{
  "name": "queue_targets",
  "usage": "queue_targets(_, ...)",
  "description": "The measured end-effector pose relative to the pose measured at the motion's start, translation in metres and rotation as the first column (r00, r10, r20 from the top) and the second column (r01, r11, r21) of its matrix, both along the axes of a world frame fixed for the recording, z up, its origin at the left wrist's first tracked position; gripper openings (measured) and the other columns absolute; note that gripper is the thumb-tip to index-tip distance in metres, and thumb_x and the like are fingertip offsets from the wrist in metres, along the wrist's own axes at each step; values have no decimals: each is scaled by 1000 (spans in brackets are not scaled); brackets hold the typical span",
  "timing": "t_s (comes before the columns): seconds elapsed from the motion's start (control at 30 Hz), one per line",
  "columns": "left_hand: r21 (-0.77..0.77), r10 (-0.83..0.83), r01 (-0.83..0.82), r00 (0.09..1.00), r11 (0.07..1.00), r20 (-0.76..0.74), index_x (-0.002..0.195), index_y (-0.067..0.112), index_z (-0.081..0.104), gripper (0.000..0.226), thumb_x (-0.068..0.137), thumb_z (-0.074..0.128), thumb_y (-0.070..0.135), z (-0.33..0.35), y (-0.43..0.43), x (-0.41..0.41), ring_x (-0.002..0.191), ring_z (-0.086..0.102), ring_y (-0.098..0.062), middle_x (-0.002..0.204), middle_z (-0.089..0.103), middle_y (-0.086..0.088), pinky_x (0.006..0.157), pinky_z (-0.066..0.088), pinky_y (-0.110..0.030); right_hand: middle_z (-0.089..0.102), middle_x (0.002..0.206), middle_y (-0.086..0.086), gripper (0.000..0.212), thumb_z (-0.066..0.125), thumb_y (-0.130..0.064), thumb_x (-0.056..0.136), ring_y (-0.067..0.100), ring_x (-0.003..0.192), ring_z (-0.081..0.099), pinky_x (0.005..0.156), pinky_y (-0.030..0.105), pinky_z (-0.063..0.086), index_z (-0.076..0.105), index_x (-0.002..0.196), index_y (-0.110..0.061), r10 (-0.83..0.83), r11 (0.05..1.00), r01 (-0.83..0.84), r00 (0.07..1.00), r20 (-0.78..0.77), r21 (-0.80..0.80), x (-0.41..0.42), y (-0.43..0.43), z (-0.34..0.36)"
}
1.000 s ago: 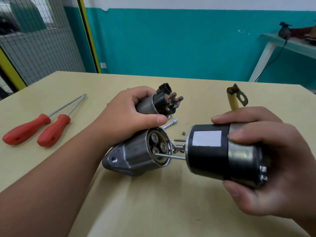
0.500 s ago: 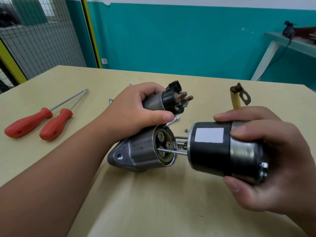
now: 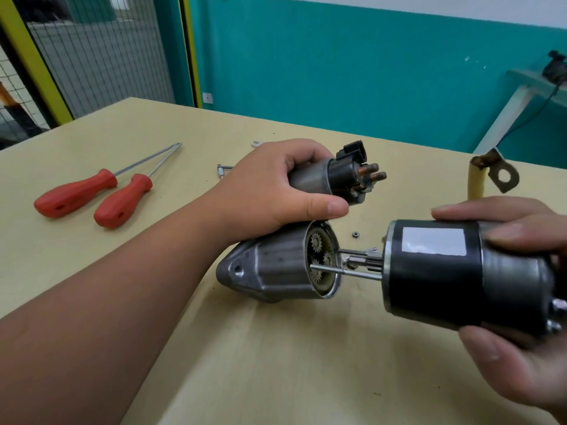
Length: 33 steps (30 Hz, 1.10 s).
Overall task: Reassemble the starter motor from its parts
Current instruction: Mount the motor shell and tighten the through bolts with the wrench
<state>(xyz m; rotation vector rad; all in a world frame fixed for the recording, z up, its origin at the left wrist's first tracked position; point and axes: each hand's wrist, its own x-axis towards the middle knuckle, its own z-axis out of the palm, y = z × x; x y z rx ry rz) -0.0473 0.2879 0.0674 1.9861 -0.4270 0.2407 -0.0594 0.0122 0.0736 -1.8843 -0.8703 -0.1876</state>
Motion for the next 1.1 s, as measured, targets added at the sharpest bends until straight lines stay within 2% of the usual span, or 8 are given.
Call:
queue_targets(0.03, 1, -2, 2, 1000, 1000, 4, 91, 39, 70, 36, 62, 81, 57, 0, 0, 0, 78, 65, -1, 84, 70, 20, 72, 51, -18, 73, 80, -27, 58, 54, -31, 105, -21, 84, 64, 78, -1, 44, 55, 108, 27, -46, 996, 48, 999, 21, -71, 4, 4, 0)
queue_targets(0.17, 7, -7, 7, 1000, 1000, 13, 91, 38, 70, 37, 61, 80, 58, 0, -1, 0, 79, 65, -2, 85, 70, 18, 72, 50, -17, 59, 120, 16, 80, 54, -59, 100, -10, 121, 55, 99, 7, 40, 47, 107, 21, -33, 996, 50, 980, 197, -79, -16, 12, -2)
queue_targets(0.27, 8, -15, 15, 1000, 1000, 18, 92, 38, 71, 38, 61, 80, 59, 0, 0, 0, 78, 65, -1, 84, 69, 20, 70, 49, -15, 58, 119, 25, 75, 58, -59, 97, 5, 125, 58, 101, 14, 41, 44, 110, 14, -2, 999, 11, 979, 202, -45, -21, 10, -12)
queue_targets(0.43, 17, -29, 29, 999, 999, 22, 92, 38, 70, 38, 61, 80, 58, 2, -1, -1, 75, 64, 2, 82, 69, 23, 68, 47, -12, 75, 80, -10, 46, 58, -12, 101, -18, 88, 66, 79, 1, 44, 50, 111, 33, -48, 998, 48, 999, 17, -26, 2, 7, -6)
queue_targets(0.6, 44, -43, 42, 999, 998, 32, 91, 41, 69, 37, 60, 79, 58, 3, -2, -2, 75, 64, 4, 82, 69, 26, 68, 46, -11, 59, 119, 22, 74, 56, -59, 98, -1, 123, 57, 101, 13, 41, 44, 110, 13, -13, 996, 35, 970, 241, -86, -19, 10, -8)
queue_targets(0.77, 64, -56, 53, 998, 997, 39, 93, 41, 69, 40, 59, 80, 59, 2, -3, -3, 78, 65, 2, 85, 70, 25, 70, 47, -13, 58, 115, 28, 68, 58, -57, 98, 8, 126, 58, 102, 17, 42, 44, 110, 9, 90, 992, -55, 936, 339, -111, -15, 4, -11)
queue_targets(0.9, 46, -66, 64, 997, 997, 37, 92, 40, 69, 39, 59, 81, 58, 3, -2, -4, 77, 64, 2, 83, 69, 26, 70, 47, -13, 60, 123, 24, 43, 67, -50, 93, 36, 119, 61, 93, 45, 51, 46, 115, -21, 120, 990, -136, 936, 332, 24, -16, 6, -28)
queue_targets(1.1, 94, -66, 60, 996, 994, 59, 93, 45, 69, 39, 59, 82, 60, 3, -5, -5, 83, 68, -2, 90, 72, 23, 73, 51, -16, 62, 126, 17, 43, 72, -48, 89, 38, 122, 61, 92, 56, 52, 53, 119, -24, 96, 991, -119, 958, 270, 68, -17, 11, -33)
